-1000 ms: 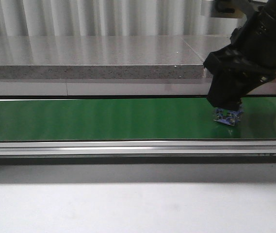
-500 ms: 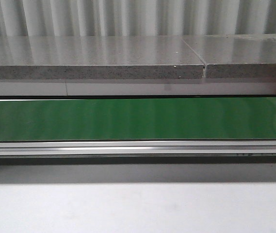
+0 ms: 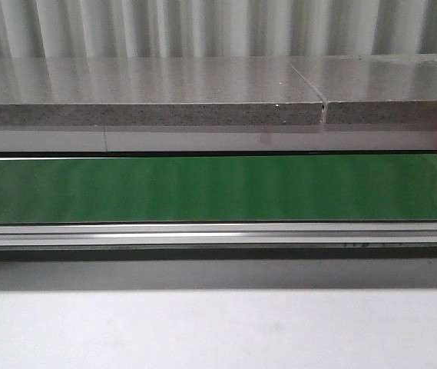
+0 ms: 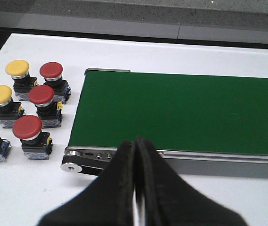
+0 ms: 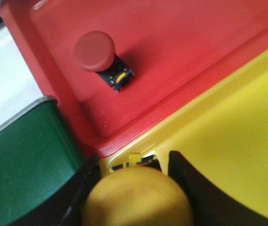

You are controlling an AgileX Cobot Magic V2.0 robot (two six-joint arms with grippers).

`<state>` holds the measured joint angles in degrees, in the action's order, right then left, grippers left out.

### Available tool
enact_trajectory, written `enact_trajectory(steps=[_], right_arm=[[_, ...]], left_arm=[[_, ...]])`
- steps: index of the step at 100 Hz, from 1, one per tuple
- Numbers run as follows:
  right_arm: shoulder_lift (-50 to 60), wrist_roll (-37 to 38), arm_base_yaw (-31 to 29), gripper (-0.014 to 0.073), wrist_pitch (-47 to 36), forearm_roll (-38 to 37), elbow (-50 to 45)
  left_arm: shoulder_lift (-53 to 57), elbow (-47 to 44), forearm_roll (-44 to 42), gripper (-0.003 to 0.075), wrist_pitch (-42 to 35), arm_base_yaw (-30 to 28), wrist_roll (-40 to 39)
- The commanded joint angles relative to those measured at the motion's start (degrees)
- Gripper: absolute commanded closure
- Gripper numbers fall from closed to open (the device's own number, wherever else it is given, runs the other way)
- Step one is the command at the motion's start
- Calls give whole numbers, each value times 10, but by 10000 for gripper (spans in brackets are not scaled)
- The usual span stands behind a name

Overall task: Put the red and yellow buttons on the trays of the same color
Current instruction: 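Carry the yellow button into the yellow tray and open the right gripper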

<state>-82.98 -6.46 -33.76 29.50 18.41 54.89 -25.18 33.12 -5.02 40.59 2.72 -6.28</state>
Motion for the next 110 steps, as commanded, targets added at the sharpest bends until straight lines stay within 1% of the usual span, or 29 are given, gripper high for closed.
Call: enact_trajectory(steps=[1,30,58,67,82,89,94,110], right_arm=[[0,3,-4,416,-53,5,-5],[-85,3,-4,416,-77,5,-19],[-112,3,-4,412,-86,-4,-19],[-112,3,-4,356,-86,-9,-19],[-112,3,-4,172,-88,-9,-19],[-112,3,-4,116,-89,-9,-19],[-109,3,-4,104,-92,-9,-19],[-95,3,-4,104,-103,-9,-19]], left_arm=[[-5,16,4,741,-42,5,-2],[-5,16,4,741,-42,5,-2],[-5,16,4,741,-42,5,-2],[-5,16,4,741,-42,5,-2],[-5,16,4,741,-42,5,-2],[-5,16,4,741,-42,5,-2],[-5,16,4,741,-42,5,-2],[-5,16,4,741,-42,5,-2]])
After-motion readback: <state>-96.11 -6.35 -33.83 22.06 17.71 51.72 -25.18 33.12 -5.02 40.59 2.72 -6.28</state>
